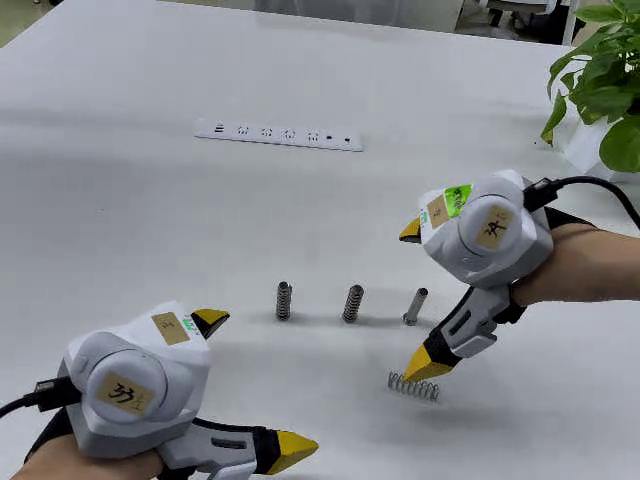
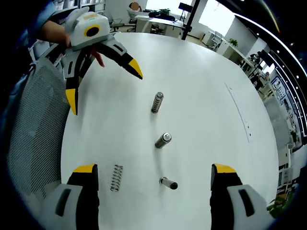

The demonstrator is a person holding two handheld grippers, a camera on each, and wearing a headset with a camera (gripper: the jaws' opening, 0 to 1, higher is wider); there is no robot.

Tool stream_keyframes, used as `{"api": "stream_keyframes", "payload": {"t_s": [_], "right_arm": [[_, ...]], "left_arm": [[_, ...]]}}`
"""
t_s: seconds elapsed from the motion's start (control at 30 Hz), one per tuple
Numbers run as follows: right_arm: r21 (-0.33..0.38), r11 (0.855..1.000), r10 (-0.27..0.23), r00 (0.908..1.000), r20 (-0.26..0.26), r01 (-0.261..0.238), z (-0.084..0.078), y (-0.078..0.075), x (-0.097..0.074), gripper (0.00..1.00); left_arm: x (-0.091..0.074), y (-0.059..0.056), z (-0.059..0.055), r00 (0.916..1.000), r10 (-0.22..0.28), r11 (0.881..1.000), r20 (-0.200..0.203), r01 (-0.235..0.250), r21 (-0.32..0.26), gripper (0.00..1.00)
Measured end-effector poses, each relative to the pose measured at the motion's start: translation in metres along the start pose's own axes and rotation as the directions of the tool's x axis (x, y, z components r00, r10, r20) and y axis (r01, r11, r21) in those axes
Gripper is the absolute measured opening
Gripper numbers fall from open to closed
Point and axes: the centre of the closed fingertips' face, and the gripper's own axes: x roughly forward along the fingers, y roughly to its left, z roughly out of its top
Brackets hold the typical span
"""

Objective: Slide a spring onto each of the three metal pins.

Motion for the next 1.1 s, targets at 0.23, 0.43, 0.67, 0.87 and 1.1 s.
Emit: {"api": "stream_keyframes", "payload": {"t_s": [0.23,0.43,0.67,0.87,1.1], "right_arm": [[0.075,0.997,-0.026,0.9992,0.031,0.023,-0.016,0.008,-0.011,0.99],[0.157,0.986,-0.063,0.996,0.064,0.052,-0.031,0.016,-0.023,0.99],[0.271,0.959,-0.116,0.9866,0.115,0.081,-0.042,0.029,-0.037,0.99],[0.317,0.942,-0.158,0.9773,0.141,0.107,-0.046,0.039,-0.047,0.99],[0.366,0.922,-0.194,0.9687,0.154,0.127,-0.058,0.047,-0.053,0.98]], "left_arm": [[0.0,-0.003,0.0,1.0,0.0,1.0,0.001,0.0,-0.001,1.0],[0.001,-0.005,-0.001,1.0,-0.005,1.0,-0.005,0.005,0.001,1.0],[0.001,-0.008,-0.001,0.9998,-0.013,1.0,-0.012,0.013,0.012,1.0],[0.003,-0.012,0.0,0.9995,-0.027,0.999,-0.016,0.027,0.027,1.0],[0.003,-0.014,0.001,0.9993,-0.036,0.999,-0.013,0.037,0.039,1.0]]}}
